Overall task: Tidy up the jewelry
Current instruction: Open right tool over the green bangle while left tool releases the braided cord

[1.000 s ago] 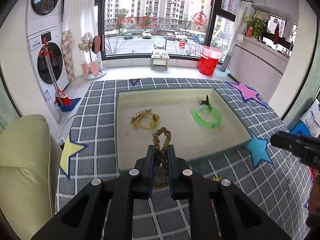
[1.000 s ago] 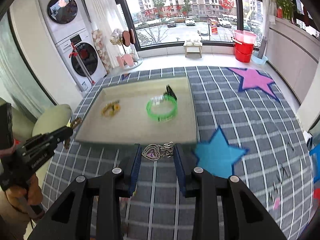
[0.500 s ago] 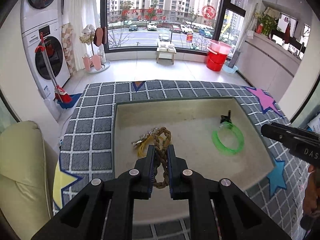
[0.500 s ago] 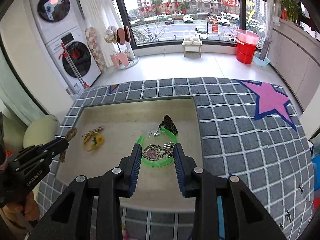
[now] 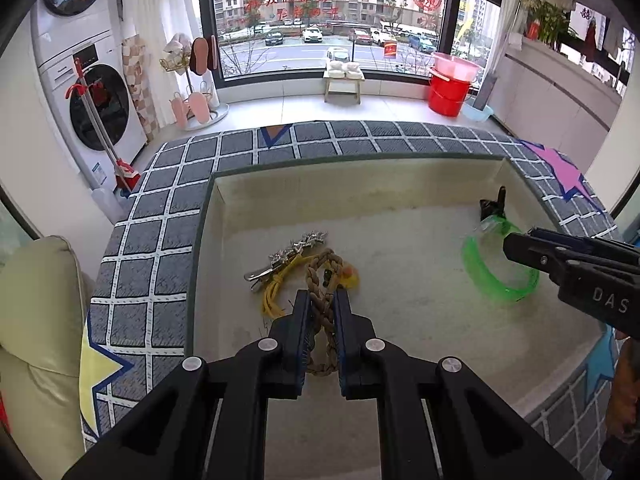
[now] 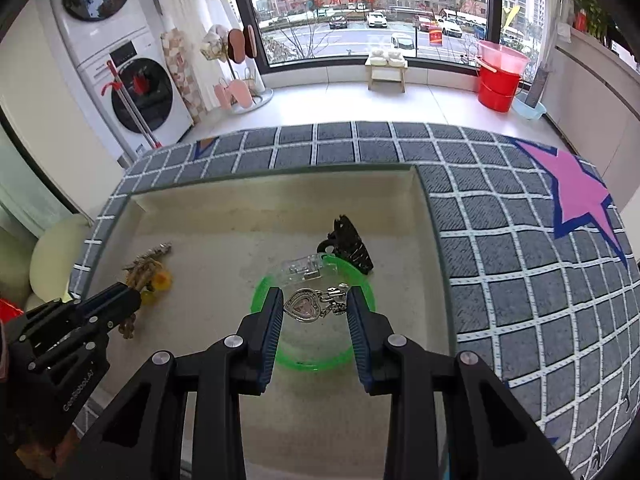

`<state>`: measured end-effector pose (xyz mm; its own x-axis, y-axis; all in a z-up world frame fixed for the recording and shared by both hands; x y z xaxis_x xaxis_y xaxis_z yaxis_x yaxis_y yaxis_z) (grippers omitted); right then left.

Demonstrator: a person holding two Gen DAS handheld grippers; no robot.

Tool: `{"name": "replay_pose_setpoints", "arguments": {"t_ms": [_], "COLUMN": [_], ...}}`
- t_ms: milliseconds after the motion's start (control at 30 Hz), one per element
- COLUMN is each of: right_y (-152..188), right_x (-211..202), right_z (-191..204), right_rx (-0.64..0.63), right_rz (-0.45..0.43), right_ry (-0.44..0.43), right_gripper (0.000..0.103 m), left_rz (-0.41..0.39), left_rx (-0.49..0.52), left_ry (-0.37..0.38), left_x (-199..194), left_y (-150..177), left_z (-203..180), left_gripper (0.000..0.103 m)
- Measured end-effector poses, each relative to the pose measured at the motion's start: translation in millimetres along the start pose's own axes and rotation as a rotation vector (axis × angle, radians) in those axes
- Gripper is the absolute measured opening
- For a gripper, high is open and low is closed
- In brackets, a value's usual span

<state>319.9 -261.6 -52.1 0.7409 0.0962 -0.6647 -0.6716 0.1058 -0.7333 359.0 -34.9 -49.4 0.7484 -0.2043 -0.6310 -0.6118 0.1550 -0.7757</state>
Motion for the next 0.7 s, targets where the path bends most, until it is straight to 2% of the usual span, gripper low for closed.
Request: {"name": "replay_pose_setpoints", "arguments": {"t_ms": [333, 467, 533, 567, 700], "right_y": [10.9, 8.3, 6.3, 5.2, 1.4], "right_x": [8.6, 4.6, 0.8, -2.6, -18.9], "right_z": [3.4, 0.3, -1.7, -3.0, -7.0], "right_rx": [-0.018, 0.006, 0.038, 0.055, 0.115], "right_rz": [0.033, 0.021, 0.013, 0.001, -0.046], "right_ry": [-0.005, -0.015, -0.042, -0.053, -0.084], "right_gripper": [0.037, 0.053, 0.062, 0.070, 0.073], "left_rz": [-0.012, -0.014, -0.016, -0.017, -0.035], "left_rx": [0.035, 0.034, 0.034, 0.035, 0.043], "left_ry": [-0.031, -0.037, -0.039, -0.042, -0.047], "left_x": [-0.7, -0.9, -1.4, -1.8, -6.1], "left_y": [2.7, 3.6, 3.3, 3.1, 2.0], "left_z": [-7.9, -9.0, -9.7, -10.1, -11.1], "left_gripper": [0.027, 0.027, 0.027, 0.027, 0.027]}}
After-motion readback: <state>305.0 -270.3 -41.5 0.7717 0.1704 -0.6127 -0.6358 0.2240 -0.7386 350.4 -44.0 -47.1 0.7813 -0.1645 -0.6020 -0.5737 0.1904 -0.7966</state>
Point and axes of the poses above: each gripper's, at about its wrist camera, not at the fingertips, and x roughly the way its jaws point, z to its left, y to its underside, the point moved 2 cm from there along x, roughly the way its jaws point, and after that the axes turned 14 degrees about -z, right-handed, at the moved point
